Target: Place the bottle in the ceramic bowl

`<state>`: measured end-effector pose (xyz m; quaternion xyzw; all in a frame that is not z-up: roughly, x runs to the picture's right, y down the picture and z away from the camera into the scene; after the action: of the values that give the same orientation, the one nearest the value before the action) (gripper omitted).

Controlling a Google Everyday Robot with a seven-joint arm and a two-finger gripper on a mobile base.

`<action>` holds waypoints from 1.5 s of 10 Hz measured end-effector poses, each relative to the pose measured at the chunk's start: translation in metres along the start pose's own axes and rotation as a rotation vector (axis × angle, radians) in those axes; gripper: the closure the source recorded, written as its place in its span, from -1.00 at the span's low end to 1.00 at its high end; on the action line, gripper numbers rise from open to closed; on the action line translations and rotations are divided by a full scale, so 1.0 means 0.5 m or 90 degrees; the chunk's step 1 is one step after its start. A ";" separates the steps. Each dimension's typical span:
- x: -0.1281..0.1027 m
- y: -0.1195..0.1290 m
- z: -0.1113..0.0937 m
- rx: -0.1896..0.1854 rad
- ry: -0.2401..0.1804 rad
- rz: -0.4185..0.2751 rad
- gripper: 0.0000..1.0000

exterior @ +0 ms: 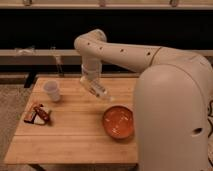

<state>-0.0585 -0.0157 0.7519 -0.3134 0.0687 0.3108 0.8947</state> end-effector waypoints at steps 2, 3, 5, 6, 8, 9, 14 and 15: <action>0.057 -0.017 -0.002 -0.006 0.005 0.040 1.00; 0.079 -0.021 -0.002 -0.009 0.008 0.056 1.00; 0.127 -0.024 0.009 -0.019 0.015 0.089 1.00; 0.148 -0.026 0.019 -0.024 0.017 0.106 1.00; 0.192 -0.013 0.063 -0.044 0.024 0.143 1.00; 0.212 -0.012 0.078 -0.049 0.028 0.157 1.00; 0.332 0.037 0.190 -0.094 0.050 0.258 0.61; 0.334 0.041 0.205 -0.098 0.055 0.263 0.41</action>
<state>0.0551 0.1443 0.7699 -0.3732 0.1454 0.4784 0.7815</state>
